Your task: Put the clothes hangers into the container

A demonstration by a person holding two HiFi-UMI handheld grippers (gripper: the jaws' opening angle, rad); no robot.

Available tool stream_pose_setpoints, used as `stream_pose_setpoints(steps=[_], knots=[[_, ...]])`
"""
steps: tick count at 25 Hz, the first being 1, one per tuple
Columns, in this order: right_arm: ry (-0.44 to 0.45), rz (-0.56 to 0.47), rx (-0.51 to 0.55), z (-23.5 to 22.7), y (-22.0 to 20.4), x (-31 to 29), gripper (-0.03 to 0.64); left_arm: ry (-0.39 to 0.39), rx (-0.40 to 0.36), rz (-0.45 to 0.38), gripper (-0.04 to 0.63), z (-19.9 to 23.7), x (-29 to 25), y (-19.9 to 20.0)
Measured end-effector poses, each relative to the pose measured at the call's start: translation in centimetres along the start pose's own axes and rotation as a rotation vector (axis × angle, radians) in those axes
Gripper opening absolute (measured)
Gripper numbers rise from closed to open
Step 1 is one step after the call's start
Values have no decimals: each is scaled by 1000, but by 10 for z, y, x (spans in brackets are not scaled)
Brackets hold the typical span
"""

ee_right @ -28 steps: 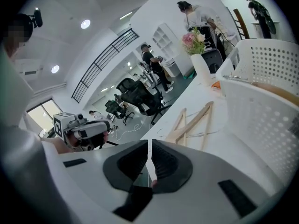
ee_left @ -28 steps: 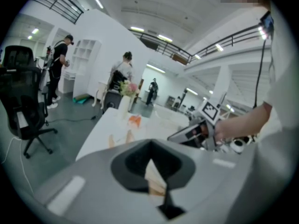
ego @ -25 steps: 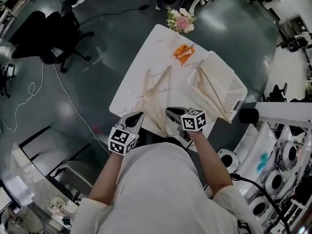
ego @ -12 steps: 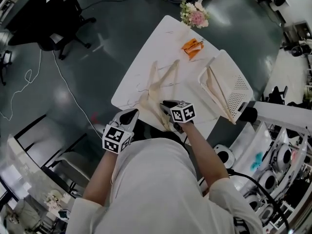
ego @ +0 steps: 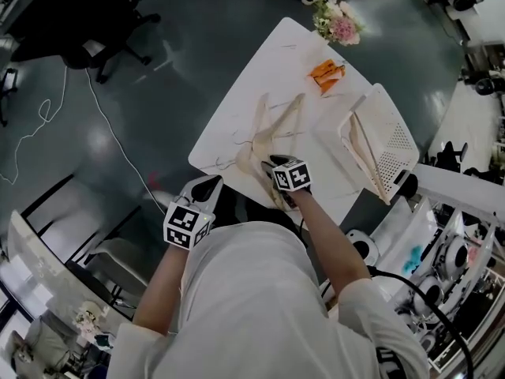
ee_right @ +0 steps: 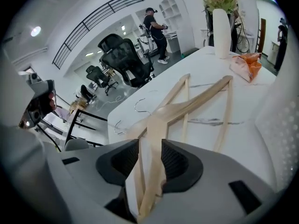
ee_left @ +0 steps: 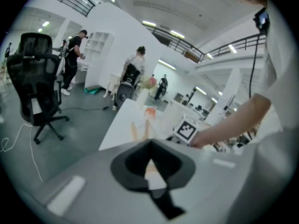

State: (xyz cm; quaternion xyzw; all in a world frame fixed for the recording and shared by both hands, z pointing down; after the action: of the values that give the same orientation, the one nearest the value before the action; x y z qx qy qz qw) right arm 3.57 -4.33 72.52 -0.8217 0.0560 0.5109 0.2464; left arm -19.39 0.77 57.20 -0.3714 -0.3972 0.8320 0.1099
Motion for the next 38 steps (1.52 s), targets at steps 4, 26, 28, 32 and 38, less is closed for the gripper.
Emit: stream_pose_setpoints(steps=[4, 26, 28, 32, 38], knots=[[-48, 29, 9, -4, 3, -15, 156, 4, 11, 10, 2, 7, 5, -4], [-158, 15, 21, 7, -4, -28, 138, -23, -3, 28, 2, 26, 18, -11], [-141, -1, 34, 10, -1, -20, 137, -36, -14, 30, 2, 22, 16, -9], [-105, -29, 54, 13, 7, -2, 137, -61, -37, 28, 2, 11, 9, -3], [-65, -68, 93, 18, 12, 28, 137, -78, -64, 11, 2, -5, 2, 4]])
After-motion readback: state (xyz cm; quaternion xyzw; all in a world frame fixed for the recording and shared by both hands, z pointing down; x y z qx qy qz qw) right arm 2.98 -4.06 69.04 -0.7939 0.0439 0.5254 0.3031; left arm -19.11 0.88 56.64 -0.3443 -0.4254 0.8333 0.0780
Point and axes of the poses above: the fingertips, and each gripper's own axes: x backward along the fingers, z to its left, y out of its top, the point moved 7 cm from there along x, backward along the fingers, and after that the axes turned 2 degrees about -y, right-handed, at the moved point
